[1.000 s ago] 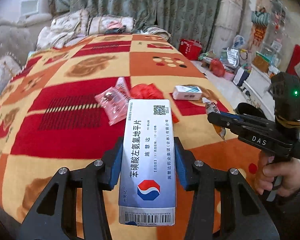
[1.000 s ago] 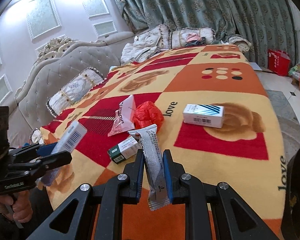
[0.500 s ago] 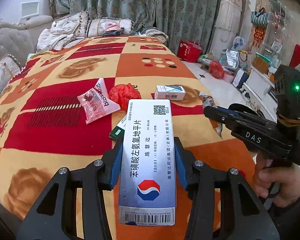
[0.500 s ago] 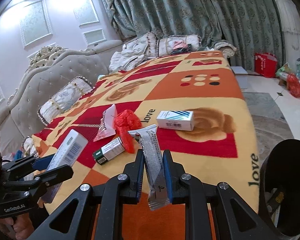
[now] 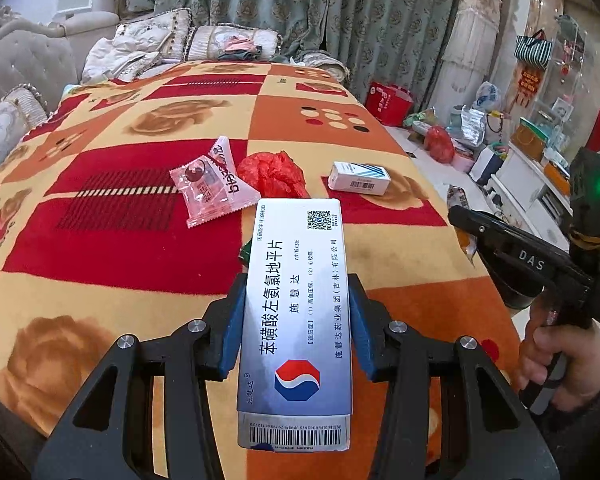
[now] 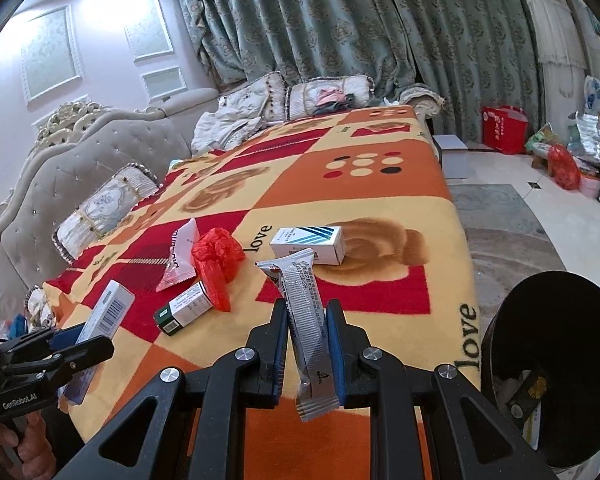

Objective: Collect trash
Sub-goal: 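Carry the medicine box and sachet strip toward the black bin with both tools, then open both tools over the black bin to drop the box and sachet, then grasp the pink candy wrapper with the left tool while the right tool grasps the green toothpaste box, then carry the wrapper and toothpaste box over the black bin and open both tools, then grasp the red plastic bag with the left tool while the right tool grasps the white-blue medicine box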

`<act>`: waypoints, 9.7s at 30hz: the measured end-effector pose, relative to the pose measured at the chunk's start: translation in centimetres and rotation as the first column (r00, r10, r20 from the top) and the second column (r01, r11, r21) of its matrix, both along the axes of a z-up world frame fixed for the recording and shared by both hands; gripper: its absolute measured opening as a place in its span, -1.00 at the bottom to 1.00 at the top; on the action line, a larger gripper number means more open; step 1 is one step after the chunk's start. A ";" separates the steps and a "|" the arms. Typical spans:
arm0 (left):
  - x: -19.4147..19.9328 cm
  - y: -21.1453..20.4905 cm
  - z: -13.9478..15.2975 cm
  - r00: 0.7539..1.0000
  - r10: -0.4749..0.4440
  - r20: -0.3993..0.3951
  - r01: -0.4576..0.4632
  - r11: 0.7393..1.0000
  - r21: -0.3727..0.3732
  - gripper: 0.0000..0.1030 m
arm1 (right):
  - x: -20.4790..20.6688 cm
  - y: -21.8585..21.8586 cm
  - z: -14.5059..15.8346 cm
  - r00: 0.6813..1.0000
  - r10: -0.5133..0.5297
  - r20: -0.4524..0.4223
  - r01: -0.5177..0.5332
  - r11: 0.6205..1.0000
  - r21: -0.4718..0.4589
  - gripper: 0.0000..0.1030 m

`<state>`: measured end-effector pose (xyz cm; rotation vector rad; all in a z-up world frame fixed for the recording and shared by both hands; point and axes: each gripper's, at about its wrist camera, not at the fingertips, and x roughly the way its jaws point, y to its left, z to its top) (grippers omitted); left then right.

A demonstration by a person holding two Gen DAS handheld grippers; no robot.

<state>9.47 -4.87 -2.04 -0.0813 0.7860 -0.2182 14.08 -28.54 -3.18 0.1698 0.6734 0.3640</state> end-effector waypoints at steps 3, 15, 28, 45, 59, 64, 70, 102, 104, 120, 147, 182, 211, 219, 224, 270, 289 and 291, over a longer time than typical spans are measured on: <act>0.2 0.1 -0.3 1.000 0.003 -0.010 -0.003 1.000 0.000 -0.13 | 0.1 0.4 -0.1 1.000 0.011 -0.001 -0.011 1.000 -0.008 -0.66; 0.5 -1.3 -0.8 1.000 -0.028 -0.014 0.029 0.999 0.014 -0.13 | -0.4 -1.3 0.4 0.999 -0.036 0.011 0.036 0.999 0.023 -0.66; 0.6 -5.2 -0.7 0.996 -0.088 -0.008 0.088 0.995 0.044 -0.13 | -1.3 -6.2 1.0 0.989 -0.146 0.030 0.144 0.988 0.052 -0.66; 1.6 -11.2 0.9 0.969 -0.245 0.039 0.243 0.969 0.042 -0.13 | -2.4 -12.6 1.3 0.937 -0.349 0.023 0.348 0.936 0.043 -0.66; 5.4 -24.0 0.4 0.871 -0.490 0.006 0.490 0.871 0.039 -0.13 | -1.8 -20.6 -1.8 0.864 -0.488 -0.125 0.496 0.867 0.049 -0.66; 7.0 -27.6 -0.6 0.855 -0.519 -0.015 0.519 0.853 0.060 -0.11 | -1.6 -22.1 -2.5 0.843 -0.514 -0.159 0.528 0.847 0.061 -0.65; 8.5 -28.7 -2.8 0.859 -0.507 -0.074 0.511 0.856 0.073 0.02 | -0.9 -23.0 -3.3 0.808 -0.548 -0.219 0.574 0.816 0.075 -0.39; 6.0 12.0 -5.7 0.957 0.288 -0.040 -0.290 0.956 -0.039 0.10 | 4.2 11.4 -2.1 0.971 0.103 -0.217 -0.068 0.984 0.165 0.16; 6.1 12.4 -5.9 0.955 0.292 -0.050 -0.295 0.954 -0.053 0.10 | 4.8 13.1 -2.8 0.967 0.086 -0.239 -0.054 0.989 0.136 0.17; 6.2 11.8 -5.6 0.962 0.259 -0.086 -0.266 0.960 -0.083 0.21 | 6.3 15.5 -4.4 0.979 0.057 -0.198 -0.086 0.986 -0.142 -0.35; 13.2 6.8 -4.5 0.968 0.235 -0.085 -0.233 0.972 0.034 -0.59 | 4.0 10.4 -4.3 0.965 0.171 -0.197 -0.176 0.984 -0.009 -0.55; 0.3 -1.6 -1.5 0.991 0.131 0.000 -0.131 0.985 0.114 -0.60 | -1.3 2.8 -1.1 0.991 0.109 -0.079 -0.108 0.994 0.011 -0.55; 7.4 -20.6 0.8 0.955 -0.296 -0.024 0.294 0.953 -0.069 -0.62 | -2.0 -17.3 -2.1 0.893 -0.417 -0.169 0.426 0.904 0.021 -0.55; 10.4 -27.6 -2.1 0.917 -0.382 -0.120 0.379 0.924 -0.047 -0.23 | -1.9 -21.2 -3.7 0.807 -0.531 -0.260 0.544 0.839 -0.022 -0.54; 10.9 -25.2 -2.1 0.936 -0.334 -0.111 0.323 0.941 -0.104 0.15 | -2.3 -22.6 -4.2 0.759 -0.578 -0.299 0.604 0.797 -0.005 -0.26; 8.6 1.7 -5.1 0.996 0.049 -0.074 -0.050 0.999 -0.012 -0.33 | 10.4 2.7 -1.2 0.992 0.127 0.022 -0.122 0.980 -0.155 0.71; 9.2 3.3 -5.5 0.993 0.062 -0.103 -0.076 0.988 -0.137 -0.33 | 13.1 6.4 -3.6 0.941 0.320 -0.114 -0.338 0.915 -0.222 -0.25; 9.2 3.4 -5.6 0.993 0.062 -0.104 -0.076 0.987 -0.141 -0.33 | 11.7 6.0 -2.7 0.950 0.291 -0.110 -0.307 0.934 -0.183 -0.25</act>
